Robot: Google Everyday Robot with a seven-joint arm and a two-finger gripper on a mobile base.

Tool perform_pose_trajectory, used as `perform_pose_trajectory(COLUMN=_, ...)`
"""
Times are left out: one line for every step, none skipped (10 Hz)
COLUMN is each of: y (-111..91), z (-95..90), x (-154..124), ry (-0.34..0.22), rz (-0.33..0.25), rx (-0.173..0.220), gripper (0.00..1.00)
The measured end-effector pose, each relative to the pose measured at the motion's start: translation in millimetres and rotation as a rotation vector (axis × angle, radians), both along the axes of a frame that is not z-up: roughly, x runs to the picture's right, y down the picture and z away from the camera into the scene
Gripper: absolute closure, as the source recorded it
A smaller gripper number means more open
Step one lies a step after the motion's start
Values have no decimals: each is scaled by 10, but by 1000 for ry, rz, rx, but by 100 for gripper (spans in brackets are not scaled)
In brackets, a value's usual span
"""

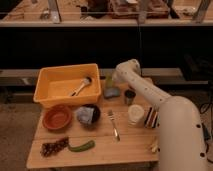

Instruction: Stack cups into tray

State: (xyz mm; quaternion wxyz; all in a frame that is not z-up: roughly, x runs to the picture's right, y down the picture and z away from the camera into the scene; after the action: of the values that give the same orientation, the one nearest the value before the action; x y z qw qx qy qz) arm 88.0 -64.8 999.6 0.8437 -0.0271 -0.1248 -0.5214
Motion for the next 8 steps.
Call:
perform_pose_trajectory(y=-8, z=-9, x=7, ry=-3, rz=3, rx=-1, gripper=81)
perform_pose_trajectory(y=-21, z=-23, x=19, ry=-8, rz=7, rx=-1, gripper=81)
perform_pose_trajectory(y=-53, z=-54, x=45, ry=-16, rz=14, rx=1, gripper=81)
perform_pose_trajectory(y=-115, z=-128, x=115, ry=-26, rz=21, rx=6, gripper=81)
perform_pose_trajectory(y=-203, z=-233, x=209, ry=-34, rz=25, rx=14, gripper=81)
perform_pose_trajectory(y=-329, z=-388, x=326, ry=-44, rz=30, rx=27, gripper=81)
perform_pose_trajectory(y=-474, z=-580, x=457, ry=-56, rz=37, rx=44, gripper=81)
perform_pose_trajectory(y=-632, z=-794, x=624, ry=-66, rz=47, rx=64, gripper=81)
